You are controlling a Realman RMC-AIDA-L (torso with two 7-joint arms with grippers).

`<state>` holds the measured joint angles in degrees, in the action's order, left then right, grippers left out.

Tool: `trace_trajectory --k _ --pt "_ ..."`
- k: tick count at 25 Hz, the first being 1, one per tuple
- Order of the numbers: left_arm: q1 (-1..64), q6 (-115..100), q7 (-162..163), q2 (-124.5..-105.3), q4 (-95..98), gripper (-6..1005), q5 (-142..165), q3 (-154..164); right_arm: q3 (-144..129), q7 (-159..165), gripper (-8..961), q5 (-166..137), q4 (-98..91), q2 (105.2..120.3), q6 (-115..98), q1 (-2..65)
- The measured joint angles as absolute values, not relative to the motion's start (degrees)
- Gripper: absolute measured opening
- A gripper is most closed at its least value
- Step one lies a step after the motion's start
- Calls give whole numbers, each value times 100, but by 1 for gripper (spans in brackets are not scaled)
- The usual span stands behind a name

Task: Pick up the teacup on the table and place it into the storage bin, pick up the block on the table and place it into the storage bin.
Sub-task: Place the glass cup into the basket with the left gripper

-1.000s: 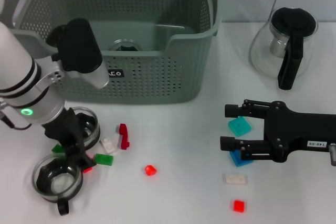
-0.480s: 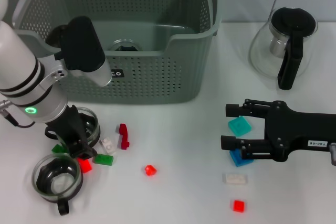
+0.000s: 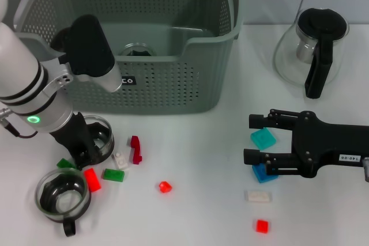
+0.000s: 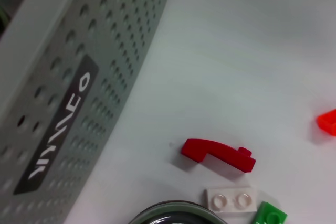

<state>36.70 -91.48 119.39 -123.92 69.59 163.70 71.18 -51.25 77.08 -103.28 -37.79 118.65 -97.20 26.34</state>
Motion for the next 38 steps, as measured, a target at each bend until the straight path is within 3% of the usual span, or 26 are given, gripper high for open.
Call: trace_trajectory --k 12,22,24,29,31,32,33,38 --pt "3876 -11358 10623 -12172 7370 44 15035 5036 -5054 7708 836 -10327 -3779 11865 -9758 2609" --pt "3715 -11832 10147 -11146 5753 47 11258 4160 -5046 7708 835 -10327 -3779 11856 -9774 2594" --pt "3746 -11759 10130 -11097 5560 48 10633 3757 -5045 7708 835 -10327 -3779 11857 -9774 2595" --pt "3890 -10812 10857 -11220 5626 49 9668 2622 -5053 7759 836 -10327 -3779 11857 -9777 2581" --pt "3997 -10275 11352 -11093 5691 50 9702 2713 -5049 7766 836 -10327 -3779 11855 -9779 2569" --pt "4197 -9664 12016 -10841 5722 50 10036 3248 -5050 7767 836 -10326 -3779 11857 -9782 2568" --pt "4311 -9418 12327 -10730 5740 51 10256 3538 -5049 7767 836 -10327 -3779 11856 -9782 2566" --pt "4707 -8828 13301 -10598 5903 52 11389 4252 -5051 7769 836 -10327 -3779 11866 -9786 2566"
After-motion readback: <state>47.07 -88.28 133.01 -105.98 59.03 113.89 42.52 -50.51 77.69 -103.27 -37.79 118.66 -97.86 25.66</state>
